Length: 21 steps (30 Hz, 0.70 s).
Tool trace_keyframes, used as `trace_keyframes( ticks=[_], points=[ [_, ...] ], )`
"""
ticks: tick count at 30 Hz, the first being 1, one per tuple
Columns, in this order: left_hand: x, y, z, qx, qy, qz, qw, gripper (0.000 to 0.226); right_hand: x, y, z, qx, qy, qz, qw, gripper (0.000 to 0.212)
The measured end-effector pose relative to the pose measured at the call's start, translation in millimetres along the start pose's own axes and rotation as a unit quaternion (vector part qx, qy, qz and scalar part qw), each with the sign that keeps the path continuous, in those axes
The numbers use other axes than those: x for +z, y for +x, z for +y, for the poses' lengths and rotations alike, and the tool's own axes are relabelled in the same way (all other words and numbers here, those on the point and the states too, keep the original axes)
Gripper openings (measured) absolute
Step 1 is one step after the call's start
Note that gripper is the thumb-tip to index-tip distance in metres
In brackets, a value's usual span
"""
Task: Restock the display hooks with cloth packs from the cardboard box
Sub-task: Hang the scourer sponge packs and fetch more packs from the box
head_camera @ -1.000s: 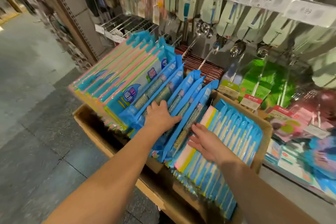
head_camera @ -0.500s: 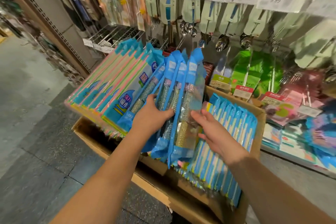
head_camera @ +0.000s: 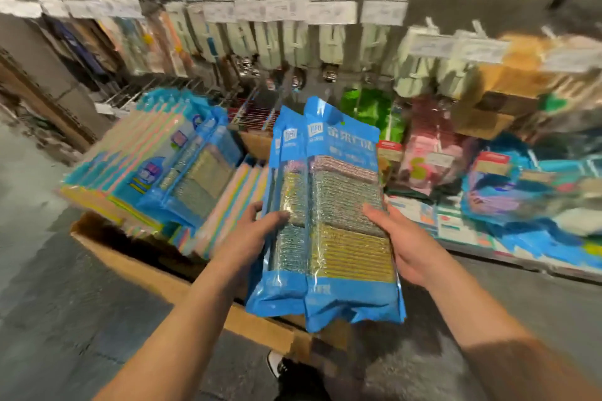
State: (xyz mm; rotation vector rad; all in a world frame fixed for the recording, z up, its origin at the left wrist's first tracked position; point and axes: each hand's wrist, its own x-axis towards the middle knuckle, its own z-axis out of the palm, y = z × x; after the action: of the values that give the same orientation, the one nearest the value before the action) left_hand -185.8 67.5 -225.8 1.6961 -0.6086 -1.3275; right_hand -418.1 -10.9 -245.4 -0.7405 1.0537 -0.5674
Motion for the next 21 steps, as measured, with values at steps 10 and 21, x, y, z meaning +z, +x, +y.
trace_keyframes(
  ticks=[10, 21],
  points=[
    [275, -109, -57, -0.069, 0.017, -0.273, 0.959, 0.074, -253, -207, 40, -0.011, 0.185, 0.133, 0.974, 0.052],
    [565, -177, -87, -0.106, 0.100, -0.455, 0.878, 0.046, -440, -377, 53, -0.131, 0.247, 0.327, 0.903, 0.048]
  ],
)
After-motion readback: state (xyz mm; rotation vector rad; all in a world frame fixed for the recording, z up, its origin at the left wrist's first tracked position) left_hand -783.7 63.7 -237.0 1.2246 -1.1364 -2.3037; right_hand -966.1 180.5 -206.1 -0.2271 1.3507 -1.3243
